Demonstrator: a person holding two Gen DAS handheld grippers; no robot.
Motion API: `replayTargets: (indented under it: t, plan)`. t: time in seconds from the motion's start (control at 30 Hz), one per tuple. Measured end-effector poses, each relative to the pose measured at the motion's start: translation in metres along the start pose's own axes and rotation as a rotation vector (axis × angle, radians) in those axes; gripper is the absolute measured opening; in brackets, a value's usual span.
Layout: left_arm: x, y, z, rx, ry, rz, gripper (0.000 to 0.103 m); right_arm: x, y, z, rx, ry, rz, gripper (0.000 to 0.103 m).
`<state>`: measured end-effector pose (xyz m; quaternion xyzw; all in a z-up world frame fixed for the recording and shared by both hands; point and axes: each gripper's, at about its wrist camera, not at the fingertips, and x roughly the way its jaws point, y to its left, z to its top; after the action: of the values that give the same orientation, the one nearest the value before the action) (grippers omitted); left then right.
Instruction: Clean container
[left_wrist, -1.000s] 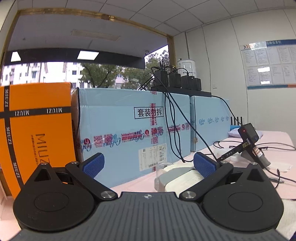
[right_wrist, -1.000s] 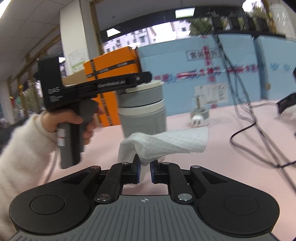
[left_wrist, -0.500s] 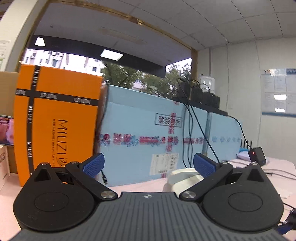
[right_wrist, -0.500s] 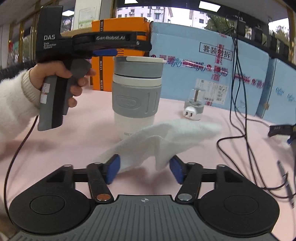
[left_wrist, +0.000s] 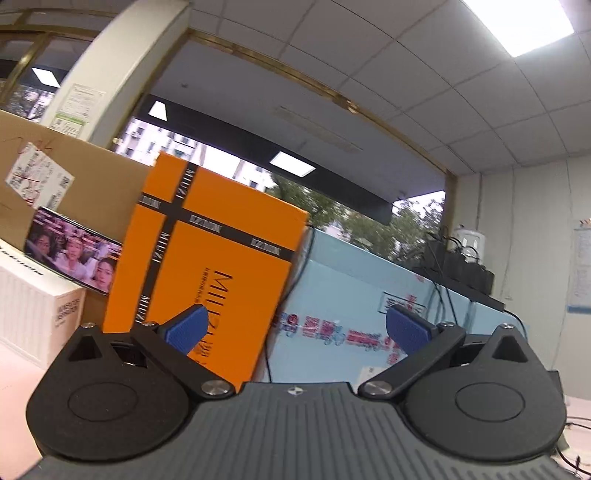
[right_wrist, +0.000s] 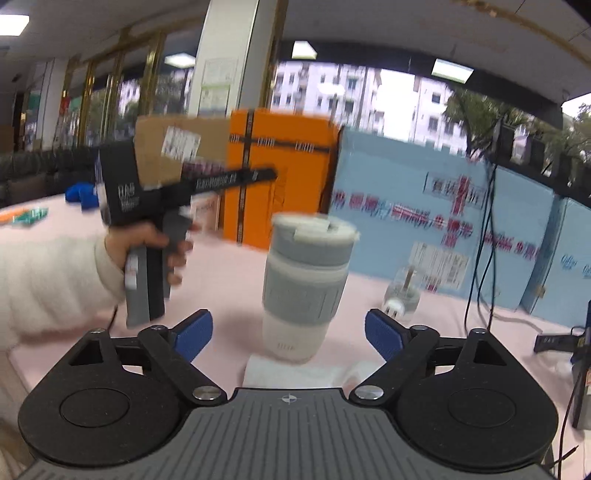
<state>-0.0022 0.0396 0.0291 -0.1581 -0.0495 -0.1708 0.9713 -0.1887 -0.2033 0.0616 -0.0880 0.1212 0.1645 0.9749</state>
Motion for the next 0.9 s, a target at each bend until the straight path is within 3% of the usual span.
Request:
replayTargets:
  t: [0.07,0.23,0.4,0.5,0.63,0.9]
  plan:
    - [-0.002,0.000,-0.001,0.009,-0.015,0.038,0.103,-0.011,-0.004,0.005,-0.003,-0.113,-0.062,0.103]
    - [-0.009,0.001,-0.007,0.043,-0.061,0.122,0.103,-0.013,-0.020,0.005,-0.012,-0.391,-0.206,0.103]
    - [-0.008,0.003,-0.012,0.087,-0.066,0.221,0.103,0.027,-0.051,-0.013,0.041,-0.555,-0.364,0.103]
    - [-0.005,0.004,-0.015,0.130,-0.055,0.283,0.103,0.059,-0.074,-0.023,0.074,-0.547,-0.442,0.103]
    - [0.002,0.001,-0.024,0.220,-0.054,0.334,0.103,0.095,-0.099,-0.032,0.060,-0.477,-0.464,0.103]
    - [0.023,0.003,-0.031,0.242,0.061,0.323,0.103,0.141,-0.112,-0.044,0.064,-0.386,-0.447,0.103]
